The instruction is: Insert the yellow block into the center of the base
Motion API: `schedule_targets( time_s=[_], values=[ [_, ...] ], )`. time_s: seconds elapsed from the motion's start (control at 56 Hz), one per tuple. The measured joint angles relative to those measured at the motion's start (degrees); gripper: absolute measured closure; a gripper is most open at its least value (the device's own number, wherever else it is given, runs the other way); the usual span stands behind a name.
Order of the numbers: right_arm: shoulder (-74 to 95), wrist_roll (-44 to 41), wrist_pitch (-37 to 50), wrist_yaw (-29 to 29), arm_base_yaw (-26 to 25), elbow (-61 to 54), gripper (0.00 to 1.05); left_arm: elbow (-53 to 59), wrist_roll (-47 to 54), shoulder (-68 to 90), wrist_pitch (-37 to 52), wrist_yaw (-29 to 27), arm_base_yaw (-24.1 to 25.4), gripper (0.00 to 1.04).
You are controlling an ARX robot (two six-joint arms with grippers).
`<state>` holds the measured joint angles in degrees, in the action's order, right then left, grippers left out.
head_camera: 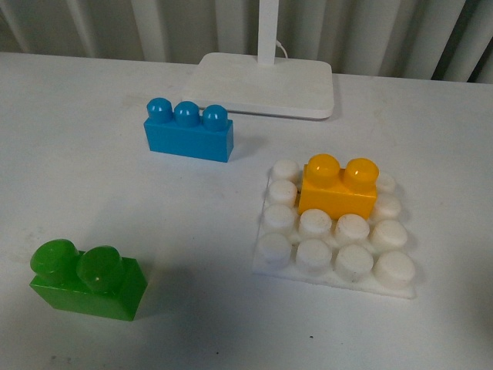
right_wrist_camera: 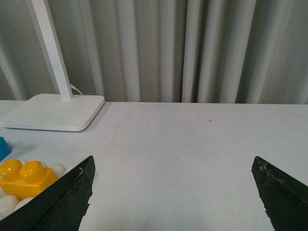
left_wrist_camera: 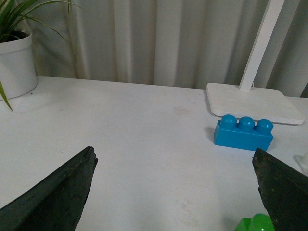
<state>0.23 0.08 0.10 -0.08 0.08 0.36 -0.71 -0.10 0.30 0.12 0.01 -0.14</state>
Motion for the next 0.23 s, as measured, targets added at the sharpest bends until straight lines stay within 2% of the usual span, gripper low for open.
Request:
schedule_targets(
  time_s=[0.232],
  values=[
    [0.00,0.00,0.00,0.00,0.00,0.00,0.09,0.00,0.00,0.00,0.00,0.00,0.00,0.06]
  ],
)
